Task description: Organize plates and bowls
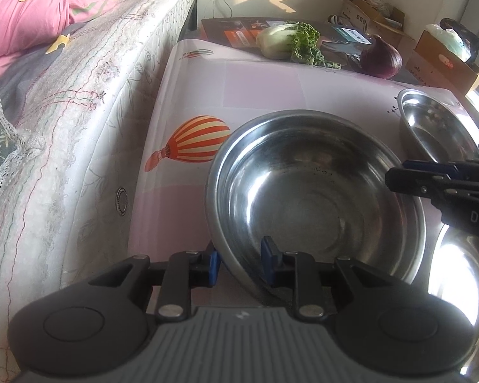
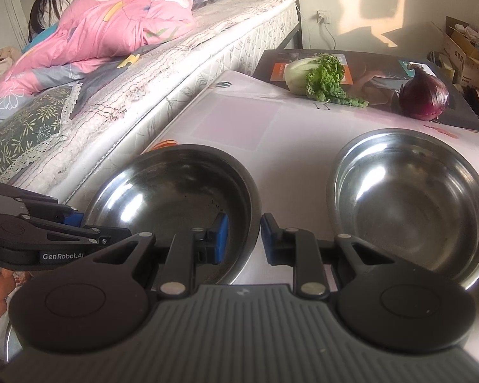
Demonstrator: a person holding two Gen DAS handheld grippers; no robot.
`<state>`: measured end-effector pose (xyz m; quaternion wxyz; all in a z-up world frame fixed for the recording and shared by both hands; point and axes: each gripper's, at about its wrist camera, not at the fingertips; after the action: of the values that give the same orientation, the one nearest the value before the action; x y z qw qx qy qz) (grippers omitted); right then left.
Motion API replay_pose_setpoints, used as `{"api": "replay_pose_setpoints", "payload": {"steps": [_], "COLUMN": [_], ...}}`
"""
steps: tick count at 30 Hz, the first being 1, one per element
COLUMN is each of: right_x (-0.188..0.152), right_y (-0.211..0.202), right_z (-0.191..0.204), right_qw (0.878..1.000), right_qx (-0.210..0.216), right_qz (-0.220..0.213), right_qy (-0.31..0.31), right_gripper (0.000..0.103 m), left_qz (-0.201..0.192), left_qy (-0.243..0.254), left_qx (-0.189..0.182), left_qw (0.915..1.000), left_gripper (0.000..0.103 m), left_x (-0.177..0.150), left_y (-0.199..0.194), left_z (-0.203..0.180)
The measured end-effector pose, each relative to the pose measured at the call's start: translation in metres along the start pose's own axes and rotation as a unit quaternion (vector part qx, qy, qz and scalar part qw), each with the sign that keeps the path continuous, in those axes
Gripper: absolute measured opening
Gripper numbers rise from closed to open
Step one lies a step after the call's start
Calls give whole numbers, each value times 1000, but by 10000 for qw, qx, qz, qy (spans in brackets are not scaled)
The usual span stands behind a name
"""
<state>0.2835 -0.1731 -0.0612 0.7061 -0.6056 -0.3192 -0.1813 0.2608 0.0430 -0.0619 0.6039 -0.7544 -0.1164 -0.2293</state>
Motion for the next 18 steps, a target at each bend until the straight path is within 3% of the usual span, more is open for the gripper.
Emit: {"api": "replay_pose_setpoints", "payload": {"steps": [18], "right_x": [2], "right_y": [7], "right_z": [1], "right_qw": [10000], "right_qx": [-21], "right_qz": [-28], "right_qy": [40], "right_gripper": [22], "left_qz": [-31], "left_qy": [153], "left_qx": [165], "left_qw": [9997], "left_gripper": [35], "left_x": [7], "left_y": [7], "left_z": [-5]}}
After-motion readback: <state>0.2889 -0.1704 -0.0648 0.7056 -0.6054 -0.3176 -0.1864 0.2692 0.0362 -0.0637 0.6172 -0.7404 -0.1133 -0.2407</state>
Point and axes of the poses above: each gripper's, at about its wrist camera, not at the fingertips, and y roughly the way its jaws point, z to its left, x to its top, and after that the axes turned 8 degrees about -x, right-handed
